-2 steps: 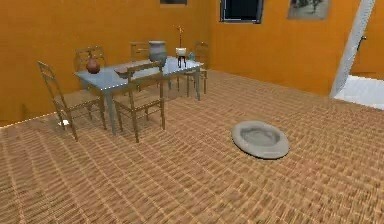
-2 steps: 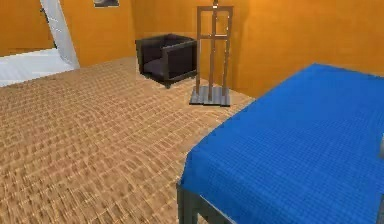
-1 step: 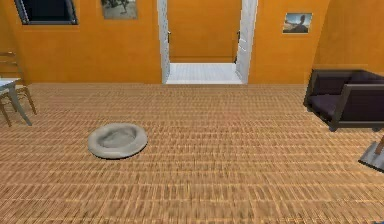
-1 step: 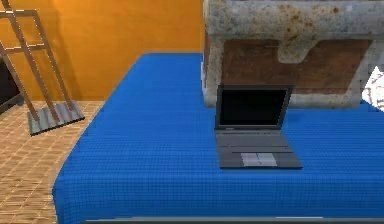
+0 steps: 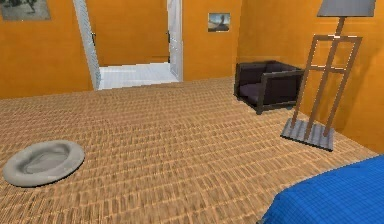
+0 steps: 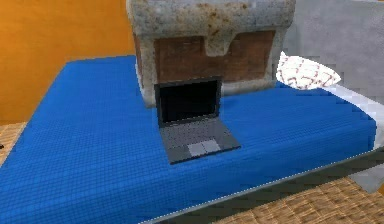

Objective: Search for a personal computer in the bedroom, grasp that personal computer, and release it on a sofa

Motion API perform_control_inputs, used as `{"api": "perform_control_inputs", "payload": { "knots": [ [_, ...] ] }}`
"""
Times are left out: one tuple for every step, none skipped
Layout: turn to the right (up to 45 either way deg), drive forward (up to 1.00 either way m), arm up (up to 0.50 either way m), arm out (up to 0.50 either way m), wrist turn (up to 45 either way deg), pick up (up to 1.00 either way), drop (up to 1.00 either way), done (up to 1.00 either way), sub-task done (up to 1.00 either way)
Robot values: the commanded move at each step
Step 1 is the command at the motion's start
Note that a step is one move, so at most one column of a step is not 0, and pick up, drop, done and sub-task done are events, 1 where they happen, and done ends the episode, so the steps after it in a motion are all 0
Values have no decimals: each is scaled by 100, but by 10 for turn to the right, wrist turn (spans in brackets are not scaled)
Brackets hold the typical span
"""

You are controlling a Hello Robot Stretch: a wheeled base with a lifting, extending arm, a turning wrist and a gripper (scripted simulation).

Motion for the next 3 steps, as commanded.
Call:
{"api": "perform_control_inputs", "payload": {
  "knots": [
    [0, 0, 50, 0, 0, 0, 0, 0, 0],
    [0, 0, 36, 0, 0, 0, 0, 0, 0],
    [0, 0, 0, 34, 0, 0, 0, 0, 0]
  ]
}}
